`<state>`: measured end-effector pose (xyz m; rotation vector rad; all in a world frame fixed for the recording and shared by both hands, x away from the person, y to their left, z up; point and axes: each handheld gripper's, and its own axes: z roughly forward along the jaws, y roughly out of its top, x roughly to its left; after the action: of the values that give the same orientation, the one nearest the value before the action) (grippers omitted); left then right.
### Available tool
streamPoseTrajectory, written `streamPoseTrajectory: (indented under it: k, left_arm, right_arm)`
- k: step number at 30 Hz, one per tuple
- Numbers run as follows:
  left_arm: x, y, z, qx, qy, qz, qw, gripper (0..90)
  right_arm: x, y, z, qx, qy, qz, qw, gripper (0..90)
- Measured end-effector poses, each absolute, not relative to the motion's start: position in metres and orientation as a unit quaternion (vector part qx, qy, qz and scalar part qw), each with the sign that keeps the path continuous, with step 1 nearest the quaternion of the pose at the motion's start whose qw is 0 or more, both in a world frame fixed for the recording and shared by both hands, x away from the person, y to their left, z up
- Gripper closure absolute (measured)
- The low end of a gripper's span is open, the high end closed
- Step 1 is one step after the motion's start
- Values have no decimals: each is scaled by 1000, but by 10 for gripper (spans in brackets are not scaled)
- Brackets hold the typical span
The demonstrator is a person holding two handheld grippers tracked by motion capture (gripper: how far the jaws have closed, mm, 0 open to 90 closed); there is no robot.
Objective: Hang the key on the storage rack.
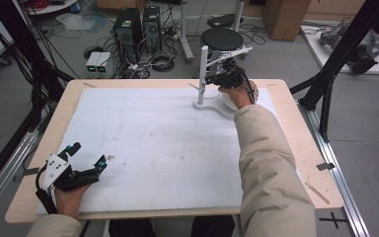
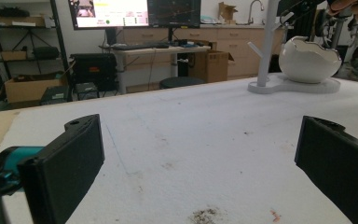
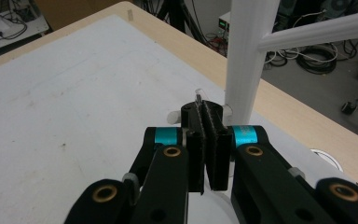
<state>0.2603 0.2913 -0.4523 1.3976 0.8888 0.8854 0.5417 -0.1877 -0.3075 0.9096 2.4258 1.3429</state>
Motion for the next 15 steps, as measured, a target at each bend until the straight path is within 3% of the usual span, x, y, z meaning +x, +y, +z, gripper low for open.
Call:
streamPoseTrajectory:
  k: [15]
  left_arm:
    - [260, 292, -452, 600, 381, 382, 591, 17]
  right_arm:
    - [541, -187, -309, 334, 817, 450, 134, 839]
